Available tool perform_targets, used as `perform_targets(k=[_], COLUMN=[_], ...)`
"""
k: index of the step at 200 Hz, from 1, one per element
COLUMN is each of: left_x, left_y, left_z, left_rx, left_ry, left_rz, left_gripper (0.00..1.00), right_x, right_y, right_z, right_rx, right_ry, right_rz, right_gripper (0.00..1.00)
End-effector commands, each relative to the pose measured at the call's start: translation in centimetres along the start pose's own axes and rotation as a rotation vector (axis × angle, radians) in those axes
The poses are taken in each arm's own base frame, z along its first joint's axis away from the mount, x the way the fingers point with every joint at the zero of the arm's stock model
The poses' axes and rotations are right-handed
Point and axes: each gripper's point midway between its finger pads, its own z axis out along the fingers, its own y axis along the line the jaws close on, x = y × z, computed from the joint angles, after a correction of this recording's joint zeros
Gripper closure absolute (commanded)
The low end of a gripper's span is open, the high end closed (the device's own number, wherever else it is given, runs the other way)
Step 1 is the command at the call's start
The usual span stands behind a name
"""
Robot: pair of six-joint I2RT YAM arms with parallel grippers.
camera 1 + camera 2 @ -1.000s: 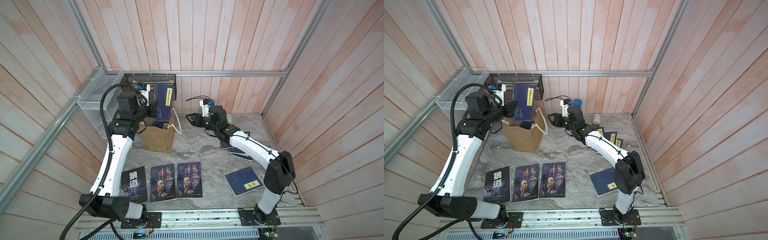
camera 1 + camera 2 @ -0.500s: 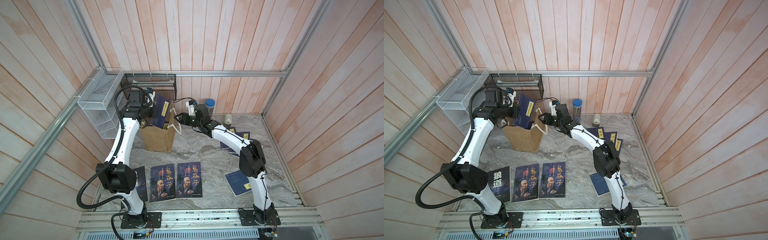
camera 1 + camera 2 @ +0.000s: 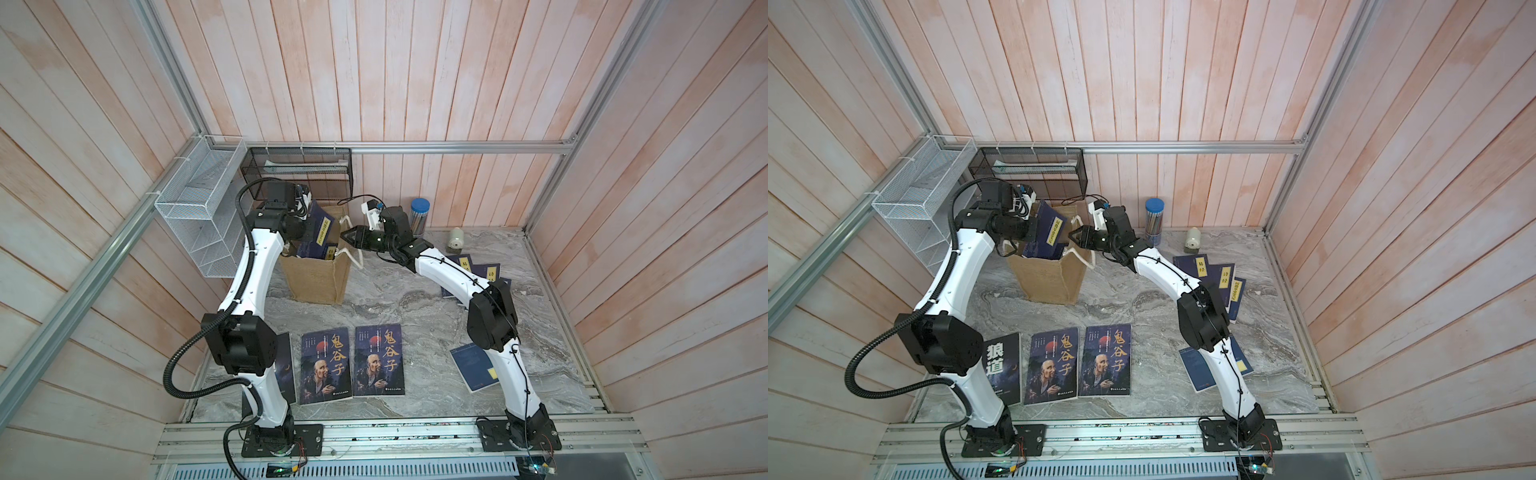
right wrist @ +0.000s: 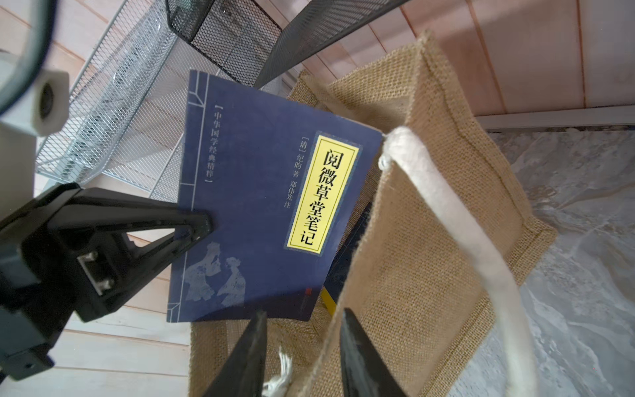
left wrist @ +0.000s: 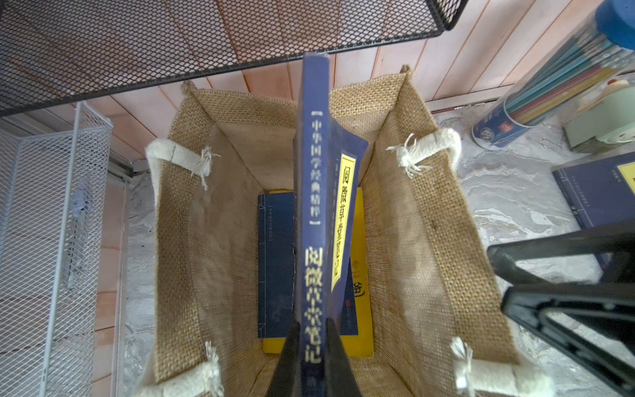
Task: Put the books into the canvas bag
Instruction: Place the book in the canvas bag.
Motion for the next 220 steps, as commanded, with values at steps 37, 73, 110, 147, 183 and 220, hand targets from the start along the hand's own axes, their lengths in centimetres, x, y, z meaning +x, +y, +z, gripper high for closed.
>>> perform_targets(k=[37, 73, 110, 147, 183, 220], left_x=[0.8, 0.9, 3.6, 6.1, 7.8, 7.5], left_y=[-3.3, -4.7, -3.3, -0.6, 1.9, 2.9], left_z=[2.5, 3.4, 7.6, 10.6, 12.5, 12.6], left_rx=[0.222, 0.317, 0.299, 0.24, 0.146, 0.094], left_ry=[0.074, 0.09, 0.194, 0.253, 0.291, 0.276], left_rz=[-0.015, -0.022, -0.065, -0.124, -0.144, -0.144], left_gripper=[1.0, 1.0, 1.0, 1.0, 1.0, 0.8], right_x=[1.4, 0.5, 0.0, 0.6, 0.9, 0.9], right_y=[0.3, 1.0, 1.6, 1.0, 0.9, 0.8], right_z=[0.7, 0.0, -0.5, -0.4, -0.3, -0.3], right_rx=[-0.002, -0.003, -0.009, 0.003, -0.002, 0.002], right_ry=[0.052, 0.03, 0.004, 0.017, 0.022, 0.023], right_rz=[-0.037, -0.078, -0.105, -0.097, -0.088, -0.085], right_gripper=[0.81, 1.0, 1.0, 1.0, 1.0, 1.0])
